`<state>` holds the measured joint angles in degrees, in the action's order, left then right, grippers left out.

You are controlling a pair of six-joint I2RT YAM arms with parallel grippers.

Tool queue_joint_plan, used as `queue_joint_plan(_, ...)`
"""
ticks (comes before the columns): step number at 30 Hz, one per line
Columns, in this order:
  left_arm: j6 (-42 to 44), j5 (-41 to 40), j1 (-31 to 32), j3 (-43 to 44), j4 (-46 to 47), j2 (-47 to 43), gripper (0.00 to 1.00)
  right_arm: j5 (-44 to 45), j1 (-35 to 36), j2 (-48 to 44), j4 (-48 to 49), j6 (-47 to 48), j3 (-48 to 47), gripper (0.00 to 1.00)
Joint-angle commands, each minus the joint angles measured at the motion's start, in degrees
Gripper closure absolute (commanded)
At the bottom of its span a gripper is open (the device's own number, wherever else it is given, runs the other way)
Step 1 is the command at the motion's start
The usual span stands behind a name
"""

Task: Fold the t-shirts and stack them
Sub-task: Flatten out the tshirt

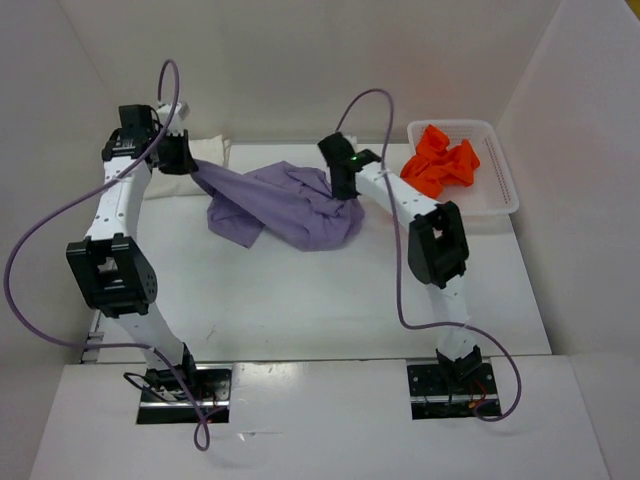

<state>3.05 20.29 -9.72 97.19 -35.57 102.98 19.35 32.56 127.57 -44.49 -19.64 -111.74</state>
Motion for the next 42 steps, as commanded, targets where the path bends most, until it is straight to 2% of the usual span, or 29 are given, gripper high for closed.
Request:
queue_joint_plan(1,1.4,-0.3,-1.1,8.4,-1.9,-3.9,1.0,4.9,-3.7,-13.6,2.0,1.5,-2.4,1.0)
queue_joint_plan(4,3.4,-0.9,-1.6,13.7,-6.9,-6.7,1.0,4.8,-6.1,-20.7,1.4,2.1,1.9,1.0)
queue_joint_plan(6,5.3,-2.0,-1.6,13.7,-9.0,-9.5,1.0,4.3,-7.3,-26.6,1.4,-0.1,9.4,1.0)
queue_joint_plan(9,7.8,-2.6,-1.6,7.3,-12.3,-14.9,1.0,2.6,-7.3,-34.0,0.8,-4.9,20.8,0.99)
queue_joint_plan(11,9.9,-2.6,-1.6,-1.2,-13.5,-19.5,1.0,-1.1,-7.3,-38.8,0.8,-7.7,29.5,0.85)
queue_joint_plan(12,10.7,-2.6,-1.6,-4.2,-15.0,-20.9,1.0,-4.3,-7.3,-40.2,0.3,-10.3,32.2,0.65)
queue_joint_plan(14,12.1,-1.3,-1.0,-9.9,-17.1,-24.0,1.0,-5.1,-7.3,-44.7,-0.2,-12.6,39.0,0.55)
queue_joint_plan(15,14.1,0.2,-0.3,-15.6,-19.6,-24.9,1.0,-5.1,-6.8,-46.4,-0.9,-14.2,40.6,0.43)
queue_joint_plan(19,16.6,-0.5,2.2,-27.3,-22.8,-28.1,1.0,-5.1,-6.8,-52.2,-2.6,-14.7,43.6,0.37)
queue_joint_plan(21,17.4,-0.5,2.2,-27.3,-24.3,-28.8,1.0,-4.3,-6.3,-52.2,-2.6,-14.0,43.6,0.36)
queue_joint_plan(23,17.4,-1.7,2.2,-27.3,-24.3,-30.2,1.0,-3.5,-4.5,-49.1,-1.2,-13.3,41.4,0.36)
queue_joint_plan(25,17.4,-2.4,2.2,-27.3,-24.3,-30.2,1.0,-0.4,-1.4,-41.7,-0.2,-11.7,37.2,0.36)
queue_joint_plan(27,17.4,-3.0,2.2,-27.3,-24.3,-30.2,1.0,0.3,-0.8,-33.3,0.6,-11.0,32.5,0.32)
queue_joint_plan(31,16.9,-3.0,2.8,-27.3,-23.8,-30.2,1.0,3.6,-0.8,-23.7,5.3,-9.5,27.6,0.3)
queue_joint_plan(36,16.9,-4.1,2.8,-27.3,-23.8,-29.2,1.0,3.6,-5.7,-14.1,7.4,-9.5,21.0,0.3)
queue_joint_plan(39,16.9,-4.8,2.8,-27.3,-23.8,-27.9,1.0,4.3,-6.3,-10.2,8.7,-7.8,17.8,0.3)
queue_joint_plan(42,16.9,-6.1,2.8,-26.7,-23.8,-26.9,1.0,4.8,-7.7,-6.0,8.7,-6.6,14.3,0.26)
